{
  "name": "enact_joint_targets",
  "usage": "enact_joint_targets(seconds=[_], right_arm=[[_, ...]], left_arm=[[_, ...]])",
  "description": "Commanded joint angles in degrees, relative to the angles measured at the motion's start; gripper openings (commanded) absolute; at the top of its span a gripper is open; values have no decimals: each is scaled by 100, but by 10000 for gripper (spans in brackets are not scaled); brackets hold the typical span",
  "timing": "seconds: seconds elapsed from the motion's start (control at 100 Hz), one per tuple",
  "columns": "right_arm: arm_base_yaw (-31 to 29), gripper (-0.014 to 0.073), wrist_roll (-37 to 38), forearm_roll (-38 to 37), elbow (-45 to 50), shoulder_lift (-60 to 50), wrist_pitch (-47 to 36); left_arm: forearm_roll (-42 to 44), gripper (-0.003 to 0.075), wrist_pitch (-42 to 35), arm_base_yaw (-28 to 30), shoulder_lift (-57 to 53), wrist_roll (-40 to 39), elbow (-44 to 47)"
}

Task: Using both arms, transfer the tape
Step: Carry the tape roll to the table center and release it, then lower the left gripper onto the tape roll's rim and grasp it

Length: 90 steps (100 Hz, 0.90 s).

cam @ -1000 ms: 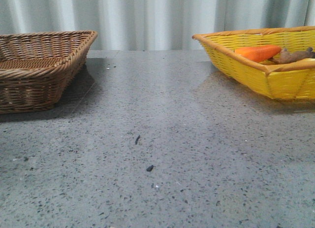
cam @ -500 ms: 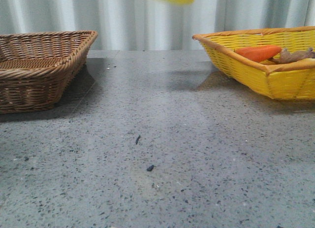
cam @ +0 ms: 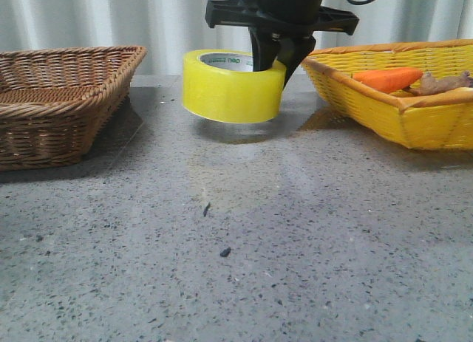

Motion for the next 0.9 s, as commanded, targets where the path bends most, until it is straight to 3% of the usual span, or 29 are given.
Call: enact_joint_targets(seconds=[0.0, 0.11, 0.19, 0.38, 0.58, 0.71, 0.89], right_arm=[[-40, 214, 1, 28, -204, -413, -180], [-40, 405, 1, 28, -295, -564, 1], [-40, 411, 1, 28, -331, -826, 56], [-30, 186, -34, 28, -340, -1874, 449], [-30, -23, -309, 28, -325, -3162, 911], [-30, -50, -383, 28, 55, -4148, 842], [-30, -50, -397, -11, 1279, -5419, 528]], left_arm=[[-117, 367, -343, -35, 43, -32, -202], [-117, 367, -343, -35, 43, -32, -202], [-117, 366, -343, -35, 43, -32, -202], [-117, 366, -257, -35, 240, -20, -511], [-117, 366, 206, -45, 1109, 148, -1525], [-126, 367, 670, -250, 1929, 148, -2348], [-126, 369, 1340, -763, 3171, 35, -3624]])
